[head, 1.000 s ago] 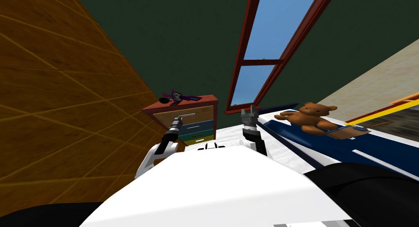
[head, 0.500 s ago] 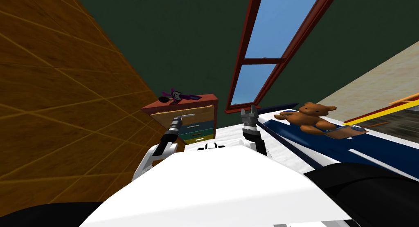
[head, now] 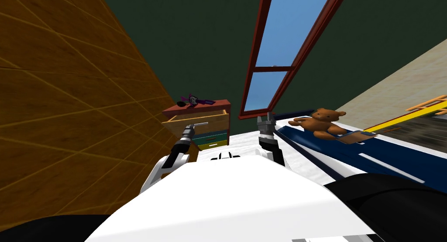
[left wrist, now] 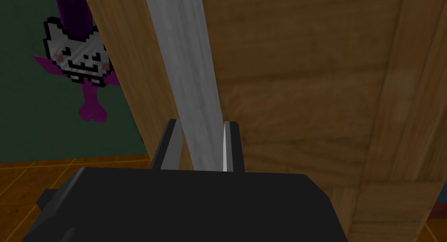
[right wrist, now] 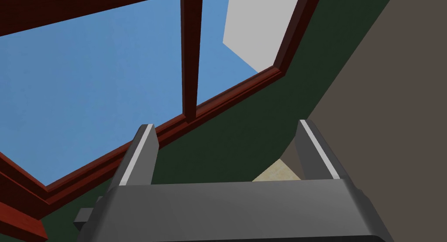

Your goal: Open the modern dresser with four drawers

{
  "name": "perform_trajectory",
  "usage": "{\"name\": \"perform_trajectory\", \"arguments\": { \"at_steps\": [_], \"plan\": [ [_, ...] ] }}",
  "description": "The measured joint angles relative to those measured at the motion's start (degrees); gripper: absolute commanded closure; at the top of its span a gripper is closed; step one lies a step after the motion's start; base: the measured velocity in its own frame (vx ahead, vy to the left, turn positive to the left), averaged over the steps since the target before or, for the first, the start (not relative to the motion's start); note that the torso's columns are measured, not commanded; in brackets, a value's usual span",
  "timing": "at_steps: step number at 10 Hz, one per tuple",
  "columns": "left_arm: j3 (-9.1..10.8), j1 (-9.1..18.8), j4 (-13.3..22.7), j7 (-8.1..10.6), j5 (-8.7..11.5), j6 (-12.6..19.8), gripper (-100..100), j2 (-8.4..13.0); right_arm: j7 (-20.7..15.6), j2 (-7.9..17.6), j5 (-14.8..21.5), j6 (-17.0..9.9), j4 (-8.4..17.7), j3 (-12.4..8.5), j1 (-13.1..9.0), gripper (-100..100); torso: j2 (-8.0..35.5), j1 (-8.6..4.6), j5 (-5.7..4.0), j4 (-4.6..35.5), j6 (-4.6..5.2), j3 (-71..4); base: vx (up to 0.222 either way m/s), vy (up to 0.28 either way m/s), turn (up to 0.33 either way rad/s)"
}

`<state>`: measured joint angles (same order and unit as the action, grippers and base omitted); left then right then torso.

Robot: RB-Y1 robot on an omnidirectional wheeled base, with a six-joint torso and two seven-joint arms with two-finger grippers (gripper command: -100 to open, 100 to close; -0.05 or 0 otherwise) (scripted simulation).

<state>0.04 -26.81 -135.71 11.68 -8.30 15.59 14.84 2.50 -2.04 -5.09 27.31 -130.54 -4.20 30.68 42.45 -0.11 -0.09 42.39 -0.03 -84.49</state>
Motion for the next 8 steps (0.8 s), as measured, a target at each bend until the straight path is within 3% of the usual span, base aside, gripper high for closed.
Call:
{"name": "perform_trajectory", "arguments": {
  "at_steps": [1,2,8],
  "plan": [
    [-0.10,-0.3,-0.4,0.09,0.0,0.0,100,0.2,0.0,0.0,0.0,0.0,0.0,0.0,0.0,0,0.1,0.04,-0.01,0.1,0.00,0.1,-0.197,-0.006,0.021],
    [-0.19,-0.7,-0.8,0.21,0.1,-0.1,-100,0.4,0.0,0.0,0.0,0.0,0.0,0.0,0.0,0,0.2,0.09,-0.02,0.1,-0.06,0.1,-0.068,-0.008,-0.017],
    [1.84,-2.7,-9.0,4.04,0.6,6.8,-100,4.4,0.0,0.0,0.0,0.0,0.0,0.0,0.0,0,0.0,0.11,0.04,0.0,0.00,0.0,0.044,-0.001,-0.013]
  ]
}}
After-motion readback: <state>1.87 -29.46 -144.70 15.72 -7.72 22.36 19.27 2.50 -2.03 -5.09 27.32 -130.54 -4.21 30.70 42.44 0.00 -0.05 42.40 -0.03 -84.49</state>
